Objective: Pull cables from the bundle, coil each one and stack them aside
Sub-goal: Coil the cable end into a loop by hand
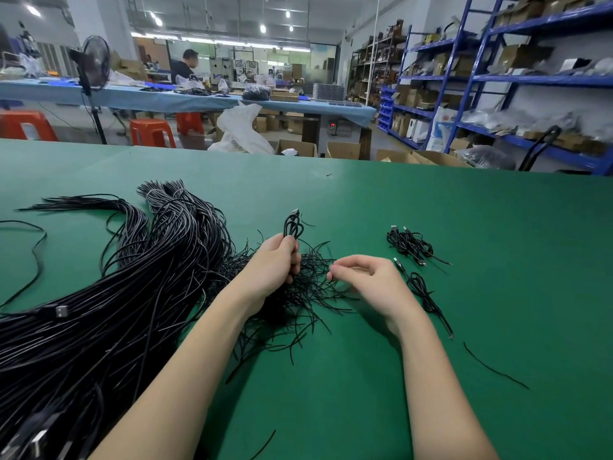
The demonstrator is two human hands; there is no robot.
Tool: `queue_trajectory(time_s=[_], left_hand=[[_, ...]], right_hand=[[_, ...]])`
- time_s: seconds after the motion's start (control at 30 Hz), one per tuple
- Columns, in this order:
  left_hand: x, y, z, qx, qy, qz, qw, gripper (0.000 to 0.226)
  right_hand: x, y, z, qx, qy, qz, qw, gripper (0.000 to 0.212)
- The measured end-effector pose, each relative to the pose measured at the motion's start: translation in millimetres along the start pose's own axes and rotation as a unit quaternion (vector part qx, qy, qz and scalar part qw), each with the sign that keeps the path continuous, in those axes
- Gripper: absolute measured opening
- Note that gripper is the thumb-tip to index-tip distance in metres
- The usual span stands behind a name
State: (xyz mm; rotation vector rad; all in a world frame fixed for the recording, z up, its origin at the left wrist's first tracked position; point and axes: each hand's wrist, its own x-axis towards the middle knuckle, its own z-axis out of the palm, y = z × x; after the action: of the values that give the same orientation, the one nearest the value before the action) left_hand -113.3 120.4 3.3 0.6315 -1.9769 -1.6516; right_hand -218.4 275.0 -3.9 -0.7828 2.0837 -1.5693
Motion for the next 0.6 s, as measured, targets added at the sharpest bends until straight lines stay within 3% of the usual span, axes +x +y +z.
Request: queue_trajectory(time_s=[0.2,0.4,0.5,0.6], left_hand=[[-2,1,4,-0.005,-0.038,0.018,0.999,0.024],[-5,0,6,0.028,-0.059,0.041,0.997,0.027],[-8,1,11,0.071,-0.073,0.071,0.992,0.028],[-10,1,18,0.105,-0.082,0.098,0.986,0.029]], right_hand=[[-1,-2,-9,0.173,-0.005,0.065,0.983,0.020],[-4,-7,-7,0.237,0.014,0.022,0.971,0.013],[-5,-16,-1,0.191,0.030,-0.071,0.979,0.004],[-4,-24,8,0.080,0.071,-0.160,0.981,0.009]])
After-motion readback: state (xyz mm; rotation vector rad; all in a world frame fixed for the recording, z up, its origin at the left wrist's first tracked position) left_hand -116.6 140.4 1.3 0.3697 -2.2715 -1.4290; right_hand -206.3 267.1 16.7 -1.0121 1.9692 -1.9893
